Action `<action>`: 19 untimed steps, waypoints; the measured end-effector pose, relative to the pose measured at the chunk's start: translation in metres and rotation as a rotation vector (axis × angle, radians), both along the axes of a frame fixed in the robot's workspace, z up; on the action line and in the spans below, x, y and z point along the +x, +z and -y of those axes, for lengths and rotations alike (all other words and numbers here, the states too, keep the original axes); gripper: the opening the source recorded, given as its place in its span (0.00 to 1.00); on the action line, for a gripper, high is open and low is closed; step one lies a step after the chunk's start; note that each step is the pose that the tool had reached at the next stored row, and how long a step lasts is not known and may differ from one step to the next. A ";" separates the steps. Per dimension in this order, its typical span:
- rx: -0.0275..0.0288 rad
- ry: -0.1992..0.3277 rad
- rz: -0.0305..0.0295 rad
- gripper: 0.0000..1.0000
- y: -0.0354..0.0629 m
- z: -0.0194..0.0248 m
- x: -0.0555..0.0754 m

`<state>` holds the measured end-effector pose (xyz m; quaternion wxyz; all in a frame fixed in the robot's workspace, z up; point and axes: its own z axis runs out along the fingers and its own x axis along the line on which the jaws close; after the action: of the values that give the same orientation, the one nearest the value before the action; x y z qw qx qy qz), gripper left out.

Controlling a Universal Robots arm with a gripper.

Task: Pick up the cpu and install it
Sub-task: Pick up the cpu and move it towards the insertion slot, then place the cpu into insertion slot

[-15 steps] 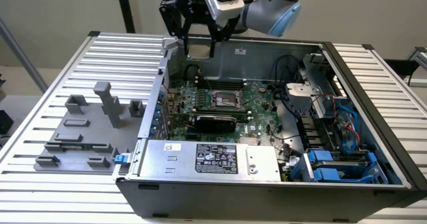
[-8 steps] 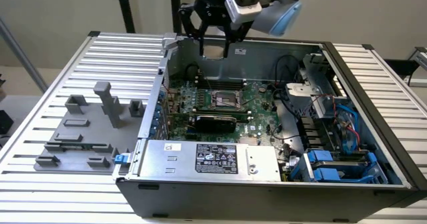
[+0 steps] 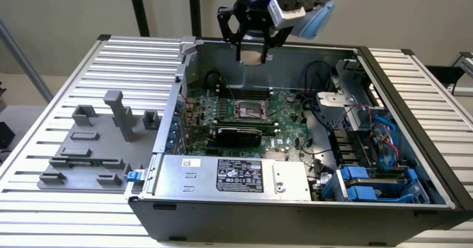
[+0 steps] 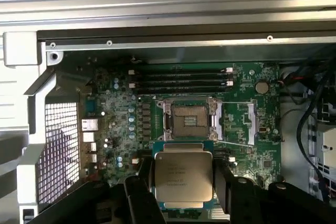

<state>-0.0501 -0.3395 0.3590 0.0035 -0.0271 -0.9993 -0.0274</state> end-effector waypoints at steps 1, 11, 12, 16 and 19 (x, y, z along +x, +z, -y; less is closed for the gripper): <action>-0.0001 0.000 0.0000 0.55 -0.0017 -0.0035 0.003; -0.0013 0.001 0.0000 0.55 -0.0119 -0.0204 0.016; -0.0013 0.001 -0.0001 0.55 -0.0119 -0.0204 0.016; -0.0012 0.001 0.0000 0.55 -0.0120 -0.0204 0.016; -0.0012 0.001 0.0000 0.55 -0.0120 -0.0204 0.016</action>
<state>-0.0339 -0.3191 0.3470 0.0036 -0.0268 -0.9993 -0.0268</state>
